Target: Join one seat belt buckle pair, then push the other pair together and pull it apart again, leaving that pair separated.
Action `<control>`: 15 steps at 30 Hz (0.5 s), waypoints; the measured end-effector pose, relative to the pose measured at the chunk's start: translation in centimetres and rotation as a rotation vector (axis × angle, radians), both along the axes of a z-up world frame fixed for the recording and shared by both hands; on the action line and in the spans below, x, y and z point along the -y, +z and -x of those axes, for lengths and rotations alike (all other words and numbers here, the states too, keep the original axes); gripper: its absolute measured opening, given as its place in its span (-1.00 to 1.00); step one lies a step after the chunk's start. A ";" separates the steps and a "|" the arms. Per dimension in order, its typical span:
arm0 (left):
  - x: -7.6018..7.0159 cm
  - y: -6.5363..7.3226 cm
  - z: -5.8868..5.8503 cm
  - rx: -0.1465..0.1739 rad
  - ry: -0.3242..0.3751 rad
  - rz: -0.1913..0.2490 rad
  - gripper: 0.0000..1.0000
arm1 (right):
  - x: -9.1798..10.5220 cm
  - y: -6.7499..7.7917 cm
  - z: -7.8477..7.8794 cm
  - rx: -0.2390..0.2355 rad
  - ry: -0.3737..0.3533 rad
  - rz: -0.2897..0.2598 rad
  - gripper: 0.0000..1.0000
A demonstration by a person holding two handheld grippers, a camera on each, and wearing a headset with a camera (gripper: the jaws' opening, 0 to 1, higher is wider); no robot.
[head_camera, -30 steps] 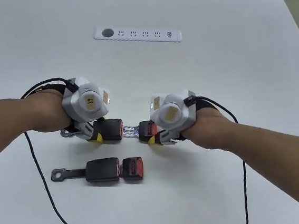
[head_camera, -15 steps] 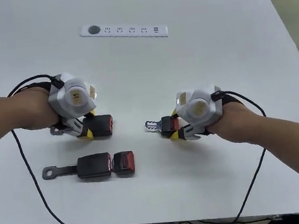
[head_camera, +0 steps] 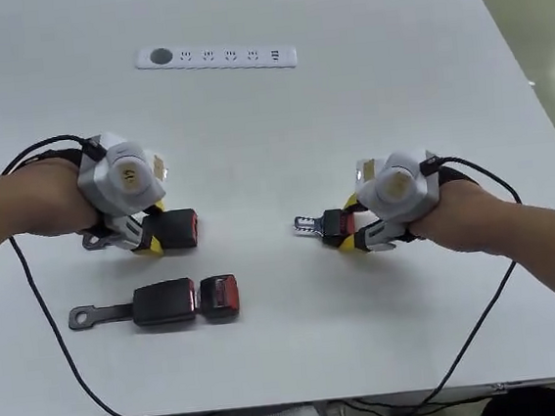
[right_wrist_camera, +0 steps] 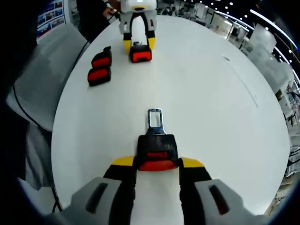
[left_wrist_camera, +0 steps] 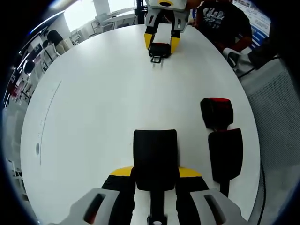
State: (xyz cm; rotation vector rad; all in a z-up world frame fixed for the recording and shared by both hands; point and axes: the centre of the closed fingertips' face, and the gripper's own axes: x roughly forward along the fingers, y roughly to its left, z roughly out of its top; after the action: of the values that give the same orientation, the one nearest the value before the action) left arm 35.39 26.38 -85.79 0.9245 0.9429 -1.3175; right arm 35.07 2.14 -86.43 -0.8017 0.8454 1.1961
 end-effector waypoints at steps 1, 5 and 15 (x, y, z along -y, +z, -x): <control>0.0 0.0 0.0 0.005 0.003 -0.002 -0.33 | -0.1 0.2 -0.1 0.012 -0.006 -0.004 -0.20; 0.0 0.1 0.0 0.023 0.031 -0.007 -0.33 | 0.4 0.2 -0.3 -0.008 -0.070 0.003 -0.05; -2.9 2.4 0.8 0.066 0.189 0.052 -0.01 | 1.0 1.4 1.8 0.019 -0.133 -0.045 0.15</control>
State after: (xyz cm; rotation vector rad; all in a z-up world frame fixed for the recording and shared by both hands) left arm 34.54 29.28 -83.40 0.8136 0.9174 -1.1391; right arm 33.30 1.13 -85.07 -0.7088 0.8403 1.0847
